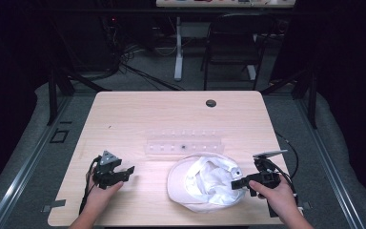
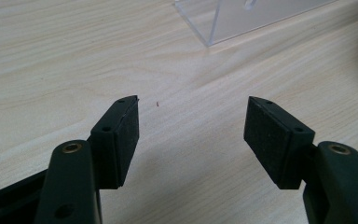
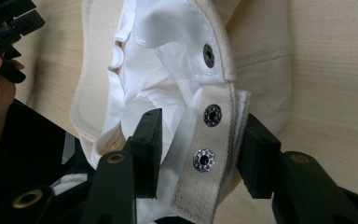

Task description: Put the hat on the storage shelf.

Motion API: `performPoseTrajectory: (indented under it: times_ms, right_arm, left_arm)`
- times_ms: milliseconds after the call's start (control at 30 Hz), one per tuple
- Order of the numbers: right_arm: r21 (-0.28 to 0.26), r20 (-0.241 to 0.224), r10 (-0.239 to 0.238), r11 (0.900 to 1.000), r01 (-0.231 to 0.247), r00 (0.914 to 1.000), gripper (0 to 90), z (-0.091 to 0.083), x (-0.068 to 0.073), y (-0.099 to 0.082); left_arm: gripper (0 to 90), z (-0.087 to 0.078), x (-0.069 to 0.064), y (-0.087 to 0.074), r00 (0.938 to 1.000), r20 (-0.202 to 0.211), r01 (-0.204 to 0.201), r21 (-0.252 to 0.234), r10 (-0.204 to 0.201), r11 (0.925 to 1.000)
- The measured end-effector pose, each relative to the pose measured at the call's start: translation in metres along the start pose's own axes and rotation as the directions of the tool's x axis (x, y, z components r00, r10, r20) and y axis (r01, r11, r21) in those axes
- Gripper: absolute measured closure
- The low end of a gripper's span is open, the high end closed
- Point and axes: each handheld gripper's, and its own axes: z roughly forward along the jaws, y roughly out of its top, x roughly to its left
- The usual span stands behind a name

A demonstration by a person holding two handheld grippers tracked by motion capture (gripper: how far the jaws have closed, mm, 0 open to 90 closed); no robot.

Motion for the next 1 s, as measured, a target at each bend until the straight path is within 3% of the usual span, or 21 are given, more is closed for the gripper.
performPoseTrajectory:
  times_ms: [67, 100, 167, 367, 433, 500, 533, 567, 667, 800, 833, 1000]
  right_arm:
    - [0.009, 0.003, -0.009, 0.9999, 0.009, 1.0000, 58.3, -0.001, 0.000, 0.001]
    - [-0.006, 0.023, -0.002, 1.0000, 0.002, 0.9997, 64.4, -0.002, 0.003, 0.001]
    - [0.004, 0.047, -0.018, 0.9998, 0.017, 0.9987, 68.3, -0.004, 0.005, 0.003]
    - [0.019, 0.071, -0.013, 0.9998, 0.012, 0.9974, 75.2, -0.004, 0.009, 0.006]
    - [0.019, 0.076, -0.009, 0.9998, 0.008, 0.9970, 75.9, -0.004, 0.010, 0.006]
    - [0.025, 0.122, -0.035, 0.9992, 0.032, 0.9919, 76.6, -0.005, 0.013, 0.008]
    - [0.025, 0.122, -0.035, 0.9992, 0.032, 0.9919, 76.6, -0.005, 0.013, 0.008]
    - [0.026, 0.111, -0.007, 0.9997, 0.004, 0.9938, 76.7, -0.005, 0.014, 0.009]
    - [0.020, 0.125, 0.000, 0.9998, -0.002, 0.9922, 76.8, -0.006, 0.016, 0.010]
    - [0.039, 0.161, -0.020, 0.9991, 0.014, 0.9867, 77.0, -0.009, 0.022, 0.014]
    - [0.043, 0.196, -0.034, 0.9987, 0.026, 0.9800, 76.8, -0.010, 0.027, 0.017]
    - [0.038, 0.236, -0.052, 0.9983, 0.044, 0.9703, 76.0, -0.008, 0.036, 0.021]
  left_arm:
    - [36.2, 0.000, 0.000, 0.000, 1.0000, 0.000, 0.000, 0.000, 0.000, 1.0000]
    - [36.2, 0.000, 0.000, 0.000, 1.0000, 0.000, 0.001, -0.001, -0.001, 1.0000]
    - [36.2, 0.000, 0.000, 0.000, 1.0000, 0.000, 0.000, -0.002, 0.000, 1.0000]
    - [36.2, 0.000, 0.000, 0.000, 1.0000, -0.001, 0.000, -0.002, 0.000, 1.0000]
    - [36.2, 0.000, 0.000, 0.000, 1.0000, -0.003, -0.001, 0.000, 0.001, 1.0000]
    - [36.2, 0.000, 0.000, 0.000, 1.0000, -0.002, -0.004, 0.004, 0.004, 1.0000]
    - [36.2, 0.000, 0.000, 0.000, 1.0000, -0.002, -0.004, 0.004, 0.004, 1.0000]
    - [36.2, 0.000, 0.000, 0.000, 1.0000, -0.001, -0.005, 0.006, 0.005, 1.0000]
    - [36.2, 0.000, -0.001, 0.000, 1.0000, -0.001, -0.003, 0.006, 0.003, 1.0000]
    - [36.2, 0.000, -0.001, 0.000, 1.0000, -0.001, -0.005, 0.008, 0.005, 1.0000]
    - [36.2, 0.000, -0.001, 0.000, 1.0000, 0.000, -0.004, 0.005, 0.004, 1.0000]
    - [36.2, 0.000, -0.001, 0.000, 1.0000, 0.000, -0.004, 0.007, 0.004, 1.0000]
